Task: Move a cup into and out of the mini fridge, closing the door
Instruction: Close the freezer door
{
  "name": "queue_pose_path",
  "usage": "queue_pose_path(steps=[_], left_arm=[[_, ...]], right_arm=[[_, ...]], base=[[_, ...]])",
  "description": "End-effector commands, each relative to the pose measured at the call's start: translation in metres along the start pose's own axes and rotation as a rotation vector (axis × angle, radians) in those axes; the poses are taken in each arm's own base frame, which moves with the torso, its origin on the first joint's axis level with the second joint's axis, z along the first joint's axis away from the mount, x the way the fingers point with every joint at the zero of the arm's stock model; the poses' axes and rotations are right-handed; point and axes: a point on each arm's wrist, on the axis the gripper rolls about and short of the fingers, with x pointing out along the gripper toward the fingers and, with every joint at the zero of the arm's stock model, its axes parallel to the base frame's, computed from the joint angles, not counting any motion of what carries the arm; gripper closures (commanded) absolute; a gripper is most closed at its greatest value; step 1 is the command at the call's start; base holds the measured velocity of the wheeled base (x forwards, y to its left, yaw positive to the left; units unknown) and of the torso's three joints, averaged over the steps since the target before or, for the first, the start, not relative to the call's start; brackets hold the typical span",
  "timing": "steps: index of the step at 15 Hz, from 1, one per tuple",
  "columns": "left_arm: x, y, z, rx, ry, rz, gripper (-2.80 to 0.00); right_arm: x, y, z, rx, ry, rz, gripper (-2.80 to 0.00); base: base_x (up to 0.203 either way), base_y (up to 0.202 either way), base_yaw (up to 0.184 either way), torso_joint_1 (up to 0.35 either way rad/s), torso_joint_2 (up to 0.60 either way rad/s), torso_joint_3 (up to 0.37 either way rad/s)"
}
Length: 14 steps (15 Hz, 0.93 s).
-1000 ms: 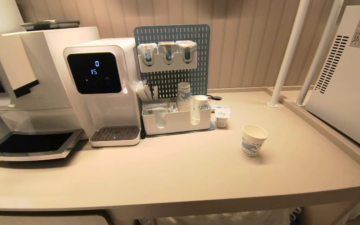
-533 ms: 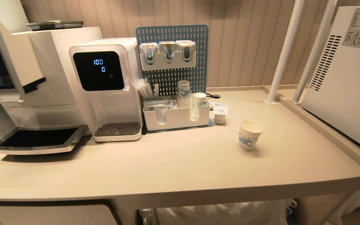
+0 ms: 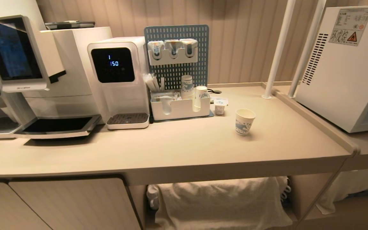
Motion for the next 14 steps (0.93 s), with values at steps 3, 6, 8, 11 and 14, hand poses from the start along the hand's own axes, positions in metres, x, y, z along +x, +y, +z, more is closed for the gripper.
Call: queue_pose_path(steps=[3,6,8,11,14], left_arm=[[0.0002,0.0000,-0.0006,0.006,0.005,-0.001,0.00],[0.0002,0.0000,-0.0003,0.000,0.002,-0.001,0.00],[0.0001,0.0000,-0.0004,0.009,0.004,0.001,0.00],[0.0001,0.0000,-0.0005,0.030,0.006,0.002,0.00],[0.0001,-0.0001,-0.0005,0.051,0.006,-0.003,0.00]], right_arm=[[0.0015,0.0007,-0.0050,-0.001,0.019,0.003,0.00],[0.0015,0.0007,-0.0050,-0.001,0.019,0.002,0.00],[0.0015,0.0007,-0.0050,0.000,0.019,0.003,0.00],[0.0015,0.0007,-0.0050,-0.001,0.020,0.003,0.00],[0.0015,0.0007,-0.0051,-0.001,0.021,0.003,0.00]], base=[[-0.181,0.000,0.000,0.003,0.00,0.005],[-0.020,0.000,0.002,-0.002,0.00,0.003],[0.000,0.000,0.000,0.000,0.00,0.000],[0.000,0.000,0.000,0.000,0.00,0.000],[0.005,-0.110,0.009,0.004,0.00,0.003]])
